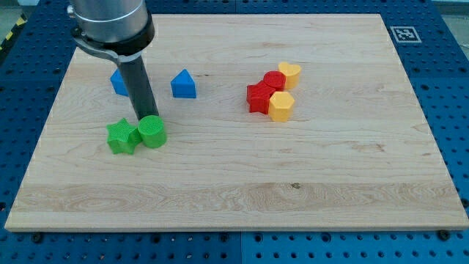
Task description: Push the green blocks towards the red star
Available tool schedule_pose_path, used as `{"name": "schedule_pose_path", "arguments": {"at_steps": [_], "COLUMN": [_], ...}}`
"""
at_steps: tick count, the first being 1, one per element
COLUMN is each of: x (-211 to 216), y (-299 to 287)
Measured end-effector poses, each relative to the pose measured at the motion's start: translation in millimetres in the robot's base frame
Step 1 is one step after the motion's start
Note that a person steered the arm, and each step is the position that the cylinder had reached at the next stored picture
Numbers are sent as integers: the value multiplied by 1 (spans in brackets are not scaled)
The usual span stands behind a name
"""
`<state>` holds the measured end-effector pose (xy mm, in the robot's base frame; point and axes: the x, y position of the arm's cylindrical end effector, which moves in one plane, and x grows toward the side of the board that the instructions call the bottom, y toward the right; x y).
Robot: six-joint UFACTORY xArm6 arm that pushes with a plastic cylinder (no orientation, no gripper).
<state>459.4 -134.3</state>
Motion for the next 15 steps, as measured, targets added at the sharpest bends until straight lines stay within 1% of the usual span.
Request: {"name": "schedule_pose_path", "arguments": {"at_steps": [1,2,3,4,5,6,7,8,10,11,12,13,14,15], "x": [10,5,-28,-49,-47,-25,-11,19,38,55,56,55,54,47], "y": [14,17,-14,-85,-143,-147,-99,-57,-44,-4,44,67,78,67]}}
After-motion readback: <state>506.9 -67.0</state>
